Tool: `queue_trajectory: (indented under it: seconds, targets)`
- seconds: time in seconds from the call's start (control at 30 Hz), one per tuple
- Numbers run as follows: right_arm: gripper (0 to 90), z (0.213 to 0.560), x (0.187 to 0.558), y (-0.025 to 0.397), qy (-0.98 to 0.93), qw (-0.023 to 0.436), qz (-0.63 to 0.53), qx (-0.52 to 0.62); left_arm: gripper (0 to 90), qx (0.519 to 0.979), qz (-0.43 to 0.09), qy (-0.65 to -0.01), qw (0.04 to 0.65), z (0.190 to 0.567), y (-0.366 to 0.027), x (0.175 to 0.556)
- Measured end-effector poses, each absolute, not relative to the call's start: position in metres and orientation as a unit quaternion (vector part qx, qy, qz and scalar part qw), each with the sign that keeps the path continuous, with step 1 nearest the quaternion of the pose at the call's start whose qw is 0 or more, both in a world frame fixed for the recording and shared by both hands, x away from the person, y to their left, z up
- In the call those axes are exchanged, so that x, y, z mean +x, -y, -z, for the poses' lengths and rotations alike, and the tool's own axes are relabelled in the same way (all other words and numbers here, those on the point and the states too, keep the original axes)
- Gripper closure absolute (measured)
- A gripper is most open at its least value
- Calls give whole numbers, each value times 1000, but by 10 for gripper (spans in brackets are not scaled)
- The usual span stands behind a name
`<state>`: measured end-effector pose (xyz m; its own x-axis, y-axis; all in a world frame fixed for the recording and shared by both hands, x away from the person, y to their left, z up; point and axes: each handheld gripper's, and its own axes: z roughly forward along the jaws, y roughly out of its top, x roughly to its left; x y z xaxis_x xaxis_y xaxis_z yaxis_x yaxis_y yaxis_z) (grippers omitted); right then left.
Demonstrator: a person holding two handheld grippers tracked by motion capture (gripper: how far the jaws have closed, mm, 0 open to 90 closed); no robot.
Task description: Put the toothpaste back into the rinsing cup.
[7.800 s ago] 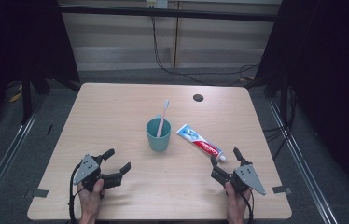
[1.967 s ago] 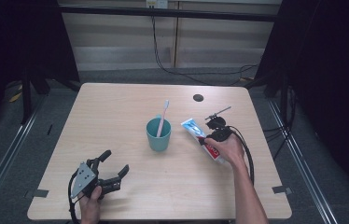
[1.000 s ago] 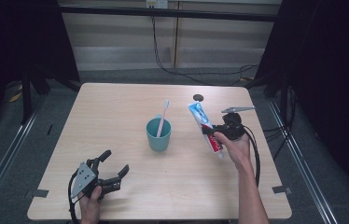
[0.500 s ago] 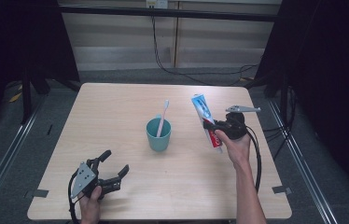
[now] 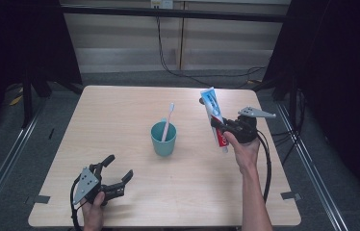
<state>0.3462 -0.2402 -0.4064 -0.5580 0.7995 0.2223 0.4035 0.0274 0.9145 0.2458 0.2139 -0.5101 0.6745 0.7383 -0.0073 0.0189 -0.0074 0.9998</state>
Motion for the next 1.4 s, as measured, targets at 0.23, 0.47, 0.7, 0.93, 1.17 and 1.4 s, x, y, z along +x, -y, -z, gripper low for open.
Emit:
queue_trajectory:
  seconds: [0.23,0.47,0.7,0.93,1.17,1.4]
  targets:
    - [716,399,341,240,-676,201,-574,417,158,651,-280,-291,643,510,-214,246]
    - [717,396,341,239,-657,208,-594,414,157,653,-280,-290,641,510,-214,246]
    - [717,396,342,233,-648,210,-605,411,158,652,-280,-290,643,510,-214,246]
    - [716,392,345,226,-655,200,-608,403,157,653,-280,-289,642,510,-214,246]
    - [715,384,348,212,-667,205,-597,396,157,653,-280,-289,641,510,-214,246]
    - [713,382,355,199,-672,194,-602,385,157,650,-278,-292,644,510,-213,246]
